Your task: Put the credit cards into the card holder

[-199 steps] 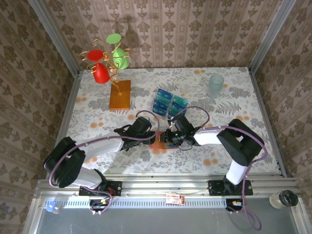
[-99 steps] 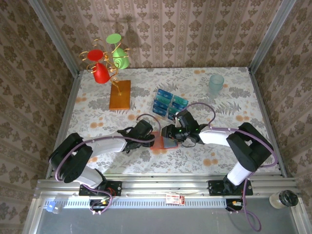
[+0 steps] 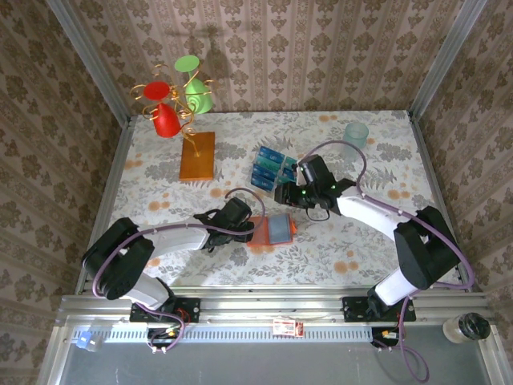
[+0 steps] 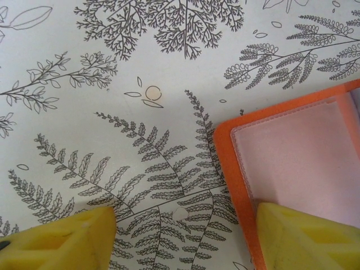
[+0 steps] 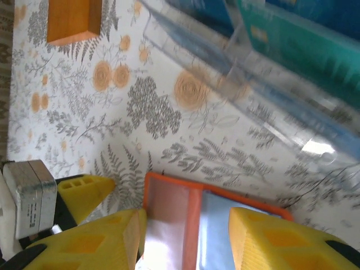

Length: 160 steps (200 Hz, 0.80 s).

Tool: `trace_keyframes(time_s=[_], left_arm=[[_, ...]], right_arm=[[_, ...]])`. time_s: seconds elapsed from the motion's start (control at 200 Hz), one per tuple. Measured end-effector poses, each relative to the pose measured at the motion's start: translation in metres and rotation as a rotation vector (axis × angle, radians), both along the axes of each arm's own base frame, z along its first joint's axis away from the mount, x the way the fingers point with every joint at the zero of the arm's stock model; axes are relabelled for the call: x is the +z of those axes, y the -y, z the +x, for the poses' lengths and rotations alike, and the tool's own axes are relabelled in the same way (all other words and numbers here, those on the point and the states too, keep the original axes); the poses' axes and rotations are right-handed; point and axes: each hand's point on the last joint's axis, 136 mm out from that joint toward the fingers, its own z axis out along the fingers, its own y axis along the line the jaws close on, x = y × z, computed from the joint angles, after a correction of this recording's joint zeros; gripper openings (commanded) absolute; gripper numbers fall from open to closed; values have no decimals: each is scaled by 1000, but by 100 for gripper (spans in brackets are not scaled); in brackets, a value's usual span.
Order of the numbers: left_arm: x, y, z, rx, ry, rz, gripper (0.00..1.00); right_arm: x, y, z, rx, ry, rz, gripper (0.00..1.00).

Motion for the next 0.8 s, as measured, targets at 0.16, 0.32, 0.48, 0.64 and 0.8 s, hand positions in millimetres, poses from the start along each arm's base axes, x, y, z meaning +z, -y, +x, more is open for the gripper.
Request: trace_keyframes(time_s=[0.16, 0.32, 0.48, 0.64, 0.8], left_arm=[[0, 0, 0, -11, 3, 7, 68], [0, 0, 0, -17, 6, 9, 68], [-1, 0, 0, -18, 3, 13, 68], [-3, 0, 0, -18, -1, 18, 68], [-3, 0, 0, -18, 0, 17, 68]], right_arm=[[17, 13, 16, 24, 68, -150, 46], [18, 22, 30, 59, 85, -294, 44], [4, 28, 42, 99, 63, -410, 38], [-12, 28, 48, 139, 36, -496, 35], [-22, 25, 51, 177, 25, -574, 34]])
